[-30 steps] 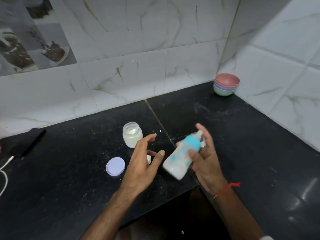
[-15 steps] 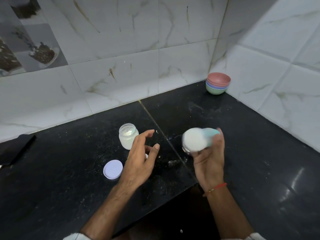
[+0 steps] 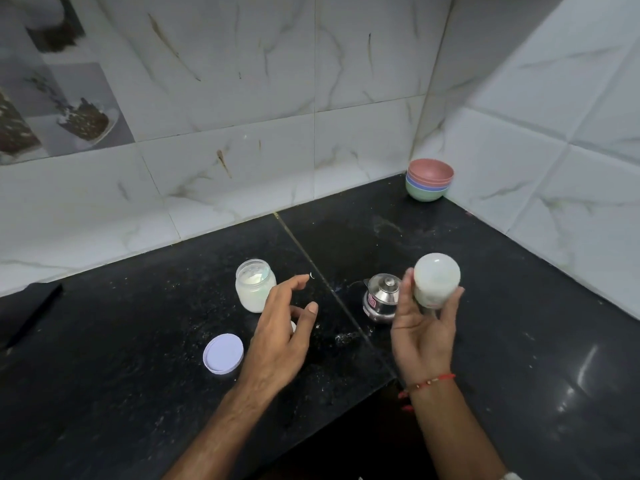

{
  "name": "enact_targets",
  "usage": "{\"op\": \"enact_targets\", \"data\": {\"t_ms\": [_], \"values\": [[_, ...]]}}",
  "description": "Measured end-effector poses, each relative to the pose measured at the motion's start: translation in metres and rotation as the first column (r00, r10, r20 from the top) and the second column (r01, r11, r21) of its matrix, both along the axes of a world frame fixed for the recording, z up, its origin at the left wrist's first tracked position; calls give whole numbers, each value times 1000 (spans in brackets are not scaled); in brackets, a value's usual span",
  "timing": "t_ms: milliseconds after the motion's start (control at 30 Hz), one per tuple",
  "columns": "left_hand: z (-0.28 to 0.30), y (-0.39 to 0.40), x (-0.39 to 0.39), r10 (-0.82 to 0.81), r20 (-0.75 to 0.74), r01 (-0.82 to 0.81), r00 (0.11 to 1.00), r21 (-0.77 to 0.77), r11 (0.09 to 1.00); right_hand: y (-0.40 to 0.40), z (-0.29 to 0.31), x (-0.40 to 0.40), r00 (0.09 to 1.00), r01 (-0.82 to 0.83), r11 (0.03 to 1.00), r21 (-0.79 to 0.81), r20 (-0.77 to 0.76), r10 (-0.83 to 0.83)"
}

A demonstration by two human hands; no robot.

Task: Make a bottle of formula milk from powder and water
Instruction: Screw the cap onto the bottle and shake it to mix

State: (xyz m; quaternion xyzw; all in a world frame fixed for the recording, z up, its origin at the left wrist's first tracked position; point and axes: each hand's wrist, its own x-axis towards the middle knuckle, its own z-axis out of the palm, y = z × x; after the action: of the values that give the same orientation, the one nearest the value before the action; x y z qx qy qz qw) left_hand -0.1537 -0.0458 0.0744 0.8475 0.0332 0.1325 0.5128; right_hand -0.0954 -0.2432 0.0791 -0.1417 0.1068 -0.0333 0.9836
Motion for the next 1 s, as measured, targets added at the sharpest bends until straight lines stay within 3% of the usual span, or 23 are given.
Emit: {"op": "enact_targets", "data": {"t_ms": [33, 100, 167, 200, 233, 267, 300, 367, 433, 467, 500, 567, 633, 667, 700, 733, 767, 800, 867, 933, 1000], "values": [[0, -1, 0, -6, -3, 6, 1000, -3, 1000, 4, -1, -5, 999, -49, 998, -32, -5, 49], [-1, -2, 0, -9, -7, 9, 1000, -12, 1000, 8, -3, -15, 980, -161, 917, -366, 49, 192], [-2, -3, -1, -9, -10, 9, 1000, -12, 1000, 6, -4, -24, 887, -173, 580, -796, 130, 442], [-2, -2, -1, -12, -9, 12, 1000, -8, 1000, 3, -5, -26, 813, -131, 437, -890, 157, 561], [-1, -2, -2, -16, -9, 16, 1000, -5, 1000, 2, -4, -28, 773, -109, 400, -910, 175, 610], [-1, -2, -2, -17, -10, 17, 1000, -5, 1000, 2, 0, -29, 793, -98, 464, -880, 212, 570], [0, -2, -3, -14, -12, 14, 1000, -7, 1000, 2, 5, -28, 861, -84, 590, -803, 239, 449], [0, -2, -3, -7, -14, 7, 1000, -13, 1000, 0, 7, -18, 976, -29, 870, -492, 172, 130], [0, -2, -4, -6, -17, 6, 1000, -11, 1000, -7, 2, -3, 997, 47, 993, -106, 58, -41], [0, -3, -5, -7, -21, 6, 1000, -11, 1000, -9, -2, 0, 998, 52, 999, 12, 26, -52], [0, -3, -5, -8, -25, 8, 1000, -12, 1000, -9, -4, -1, 999, 26, 1000, -2, 19, -26], [-1, -4, -6, -7, -25, 7, 1000, -10, 1000, -7, -5, -10, 993, -58, 951, -302, 83, 87], [-1, -5, -6, -6, -22, 6, 1000, -5, 1000, -7, -4, -20, 926, -85, 671, -737, 191, 326], [0, -5, -6, -7, -22, 7, 1000, -2, 1000, -7, -4, -24, 854, -57, 514, -856, 224, 469], [0, -5, -5, -10, -23, 10, 1000, 0, 1000, -6, -3, -27, 802, -39, 443, -895, 237, 548], [1, -6, -5, -13, -22, 13, 1000, 1, 1000, -5, -2, -30, 805, -32, 473, -880, 257, 534], [1, -6, -5, -13, -21, 13, 1000, 1, 1000, -3, 0, -29, 866, -25, 582, -813, 274, 419], [1, -6, -5, -10, -18, 10, 1000, 1, 1000, -2, 1, -27, 936, -34, 723, -690, 231, 264], [1, -5, -5, -3, -21, 3, 1000, 1, 1000, -3, -5, -16, 998, -9, 955, -296, 59, 27], [-1, -5, -5, 0, -33, 0, 999, -4, 1000, -6, -13, -7, 999, 24, 999, 28, -48, -23], [-2, -5, -5, 0, -39, -1, 999, -3, 1000, -3, -15, -12, 999, -30, 998, -55, -40, 28]]}}
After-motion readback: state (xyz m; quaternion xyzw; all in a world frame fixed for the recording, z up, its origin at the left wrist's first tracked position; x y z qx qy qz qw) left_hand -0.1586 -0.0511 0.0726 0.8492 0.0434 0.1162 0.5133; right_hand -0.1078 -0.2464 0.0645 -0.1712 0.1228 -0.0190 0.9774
